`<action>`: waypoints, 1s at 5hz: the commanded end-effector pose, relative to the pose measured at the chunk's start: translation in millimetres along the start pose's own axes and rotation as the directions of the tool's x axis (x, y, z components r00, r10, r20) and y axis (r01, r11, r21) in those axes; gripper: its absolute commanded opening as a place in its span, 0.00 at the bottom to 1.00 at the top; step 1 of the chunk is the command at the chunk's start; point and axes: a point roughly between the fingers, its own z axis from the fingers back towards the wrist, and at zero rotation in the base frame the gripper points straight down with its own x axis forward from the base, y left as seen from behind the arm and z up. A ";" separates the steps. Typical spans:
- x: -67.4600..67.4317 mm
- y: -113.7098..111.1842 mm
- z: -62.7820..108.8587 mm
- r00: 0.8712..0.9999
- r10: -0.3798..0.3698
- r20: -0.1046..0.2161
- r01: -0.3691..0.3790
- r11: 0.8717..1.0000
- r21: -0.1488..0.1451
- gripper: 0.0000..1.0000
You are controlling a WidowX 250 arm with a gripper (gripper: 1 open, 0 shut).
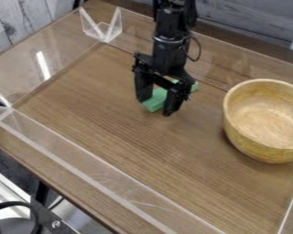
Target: Put the green block in the brown bowl
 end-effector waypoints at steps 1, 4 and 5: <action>16.0 6.4 9.3 0.998 -0.008 0.055 0.007 1.000 0.012 1.00; 19.7 4.9 7.2 0.998 -0.016 0.055 0.017 1.000 -0.014 0.00; 20.1 2.7 5.5 0.999 -0.020 0.050 0.021 1.000 -0.019 0.00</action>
